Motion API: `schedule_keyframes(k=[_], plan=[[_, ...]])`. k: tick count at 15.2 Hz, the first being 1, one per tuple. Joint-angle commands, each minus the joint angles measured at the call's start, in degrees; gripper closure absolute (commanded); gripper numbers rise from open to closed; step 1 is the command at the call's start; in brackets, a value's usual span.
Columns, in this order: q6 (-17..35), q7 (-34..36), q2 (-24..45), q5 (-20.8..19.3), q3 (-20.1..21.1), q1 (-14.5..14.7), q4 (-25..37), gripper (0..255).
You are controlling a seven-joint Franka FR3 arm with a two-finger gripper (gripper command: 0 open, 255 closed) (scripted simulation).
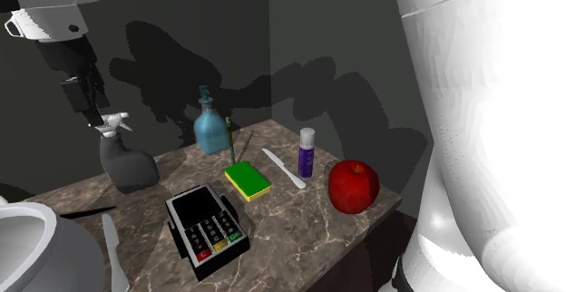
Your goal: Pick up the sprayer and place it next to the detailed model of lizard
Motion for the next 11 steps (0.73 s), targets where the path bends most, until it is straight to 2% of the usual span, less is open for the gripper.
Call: schedule_keyframes(k=[1,3,11], plan=[[-2.80,0.02,-0.25,0.03,0.07,0.19,2.53,0],[-6.15,-0.07,-0.42,0.08,0.12,0.35,5.71,0],[-6.15,-0.07,-0.42,0.08,0.12,0.35,5.71,0]])
